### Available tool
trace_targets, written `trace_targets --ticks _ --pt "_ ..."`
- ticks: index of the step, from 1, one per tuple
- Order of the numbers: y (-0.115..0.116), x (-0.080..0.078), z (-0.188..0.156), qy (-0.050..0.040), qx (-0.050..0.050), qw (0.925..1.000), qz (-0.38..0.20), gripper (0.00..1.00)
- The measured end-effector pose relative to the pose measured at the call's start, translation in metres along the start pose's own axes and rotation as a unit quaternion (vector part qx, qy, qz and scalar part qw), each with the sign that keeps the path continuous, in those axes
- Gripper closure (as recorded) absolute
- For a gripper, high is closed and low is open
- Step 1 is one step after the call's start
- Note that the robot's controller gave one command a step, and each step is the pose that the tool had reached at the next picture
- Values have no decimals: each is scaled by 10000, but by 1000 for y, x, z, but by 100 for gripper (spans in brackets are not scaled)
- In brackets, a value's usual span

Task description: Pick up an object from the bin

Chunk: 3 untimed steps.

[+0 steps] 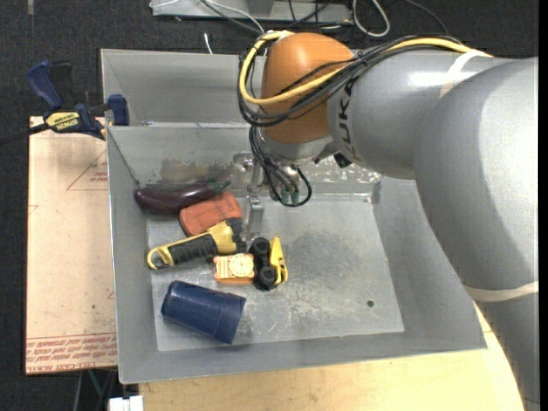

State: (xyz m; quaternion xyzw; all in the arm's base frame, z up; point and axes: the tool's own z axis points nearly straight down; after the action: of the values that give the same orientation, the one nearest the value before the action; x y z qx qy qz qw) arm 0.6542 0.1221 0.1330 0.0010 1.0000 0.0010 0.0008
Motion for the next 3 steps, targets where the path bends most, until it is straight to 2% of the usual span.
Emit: trace_targets --ticks 1,2,3 --pt "0 0 0 0 0 10000 0 0" --pt "18 46 44 3 24 9985 -556 0" --pt "24 67 41 -107 -33 9985 -539 100"
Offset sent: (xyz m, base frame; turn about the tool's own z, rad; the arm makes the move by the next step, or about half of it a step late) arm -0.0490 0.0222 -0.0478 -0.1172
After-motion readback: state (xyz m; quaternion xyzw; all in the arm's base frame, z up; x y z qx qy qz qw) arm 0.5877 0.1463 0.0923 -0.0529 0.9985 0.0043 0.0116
